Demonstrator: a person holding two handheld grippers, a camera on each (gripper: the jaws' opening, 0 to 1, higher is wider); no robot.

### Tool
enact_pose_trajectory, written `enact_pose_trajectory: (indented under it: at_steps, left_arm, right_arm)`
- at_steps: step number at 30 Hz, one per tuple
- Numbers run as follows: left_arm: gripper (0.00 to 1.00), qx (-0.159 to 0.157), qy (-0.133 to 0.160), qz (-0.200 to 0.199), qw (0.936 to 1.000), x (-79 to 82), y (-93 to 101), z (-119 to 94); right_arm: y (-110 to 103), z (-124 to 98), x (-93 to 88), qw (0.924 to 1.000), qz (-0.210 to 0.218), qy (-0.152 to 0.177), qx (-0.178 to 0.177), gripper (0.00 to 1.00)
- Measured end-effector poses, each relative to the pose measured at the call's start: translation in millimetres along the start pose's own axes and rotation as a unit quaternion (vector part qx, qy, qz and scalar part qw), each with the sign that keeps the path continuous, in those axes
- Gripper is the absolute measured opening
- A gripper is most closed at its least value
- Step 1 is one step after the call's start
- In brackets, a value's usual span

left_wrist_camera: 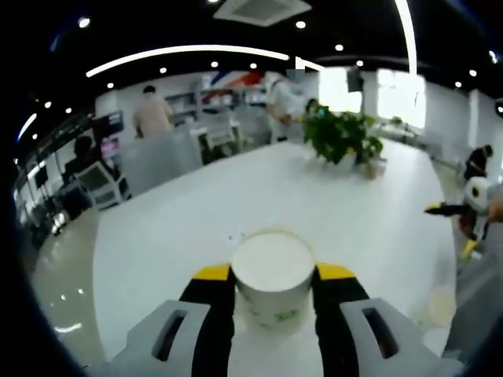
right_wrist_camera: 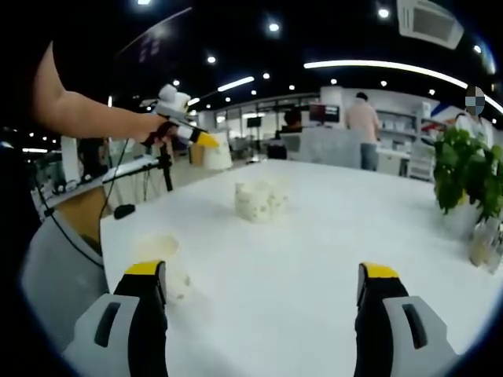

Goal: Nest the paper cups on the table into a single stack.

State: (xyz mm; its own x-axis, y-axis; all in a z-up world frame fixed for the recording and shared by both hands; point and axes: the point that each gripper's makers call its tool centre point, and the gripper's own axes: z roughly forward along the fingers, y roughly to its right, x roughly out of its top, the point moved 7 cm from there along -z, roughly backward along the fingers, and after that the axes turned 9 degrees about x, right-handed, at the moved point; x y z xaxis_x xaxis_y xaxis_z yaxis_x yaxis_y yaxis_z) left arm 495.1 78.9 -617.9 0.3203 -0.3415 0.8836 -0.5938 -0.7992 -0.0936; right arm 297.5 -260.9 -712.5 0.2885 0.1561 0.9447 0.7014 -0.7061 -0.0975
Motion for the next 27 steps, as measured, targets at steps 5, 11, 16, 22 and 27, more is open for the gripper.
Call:
enact_pose_trajectory:
  at_steps: [5, 11, 16, 22, 27]
  left_arm:
    - [0.37, -0.003, 0.005, 0.0, 1.0, 5.4, 6.4, -5]
    - [0.37, -0.007, 0.004, 0.008, 0.9999, 8.9, 16.0, -10]
    - [0.37, -0.026, 0.009, 0.015, 0.9995, 11.7, 21.3, -10]
    - [0.37, -0.049, 0.019, 0.021, 0.9984, 18.2, 33.9, -14]
    - [0.37, -0.059, 0.021, 0.029, 0.9976, 22.9, 41.8, -17]
  right_arm:
    - [0, 0, 0.5, 1.0, 0.0, 0.001, 0.001, 1.0]
    - [-2, 1, 1.4, 1.0, -0.001, 0.003, 0.003, 1.0]
    - [-3, 2, 1.4, 1.0, -0.001, 0.003, 0.006, 1.0]
    - [-3, 3, 0.7, 1.0, -0.001, 0.003, 0.006, 1.0]
    - [-5, 3, -0.2, 1.0, -0.002, 0.002, 0.009, 1.0]
